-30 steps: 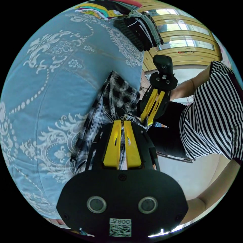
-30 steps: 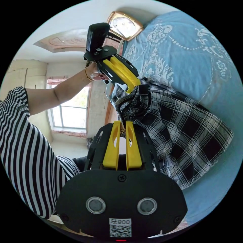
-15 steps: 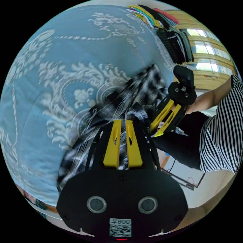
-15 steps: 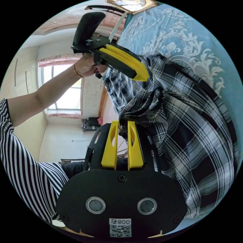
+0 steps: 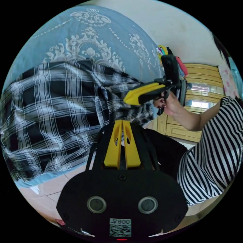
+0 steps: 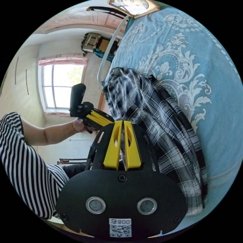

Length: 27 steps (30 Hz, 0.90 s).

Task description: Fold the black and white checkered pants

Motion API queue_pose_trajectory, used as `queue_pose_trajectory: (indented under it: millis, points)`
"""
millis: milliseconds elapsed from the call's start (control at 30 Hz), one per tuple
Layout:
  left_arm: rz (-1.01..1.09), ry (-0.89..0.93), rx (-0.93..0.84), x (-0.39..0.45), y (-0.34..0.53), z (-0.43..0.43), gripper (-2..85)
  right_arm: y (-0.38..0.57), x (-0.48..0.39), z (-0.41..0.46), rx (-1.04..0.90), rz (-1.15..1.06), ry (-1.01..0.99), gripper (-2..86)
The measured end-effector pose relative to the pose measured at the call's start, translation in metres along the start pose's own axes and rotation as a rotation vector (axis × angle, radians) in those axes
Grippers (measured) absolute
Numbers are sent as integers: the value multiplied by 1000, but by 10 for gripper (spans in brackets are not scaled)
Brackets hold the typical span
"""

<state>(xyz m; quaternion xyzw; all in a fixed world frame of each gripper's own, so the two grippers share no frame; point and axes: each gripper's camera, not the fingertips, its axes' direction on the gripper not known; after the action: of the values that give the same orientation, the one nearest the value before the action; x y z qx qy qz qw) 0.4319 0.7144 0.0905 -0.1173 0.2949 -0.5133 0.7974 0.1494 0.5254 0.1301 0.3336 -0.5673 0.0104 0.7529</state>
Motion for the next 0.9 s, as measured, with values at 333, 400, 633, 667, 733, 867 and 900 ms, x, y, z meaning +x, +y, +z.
queue_pose_trajectory:
  millis: [333, 400, 633, 667, 733, 867, 900]
  points:
    - [-124, -78, 70, 19, 68, -52, 7, -25, 34, -9, -85, -32, 70, 9]
    - [-138, -19, 102, 38, 87, -60, 15, -9, 42, -39, -37, -3, 62, 15]
    - [-239, 308, -13, 87, 128, -20, 62, 75, 102, -142, 76, 270, 200, 59]
    - [-282, 373, -23, 92, 134, -10, 68, 84, 114, -148, 70, 317, 211, 65]
    - [-364, 462, -18, 97, 144, 2, 74, 91, 127, -151, 59, 354, 223, 71]
    - [-506, 601, 33, 110, 162, 19, 79, 85, 153, -143, 37, 375, 173, 82]
    - [-523, 615, 45, 115, 166, 21, 79, 83, 156, -141, 36, 377, 164, 81]
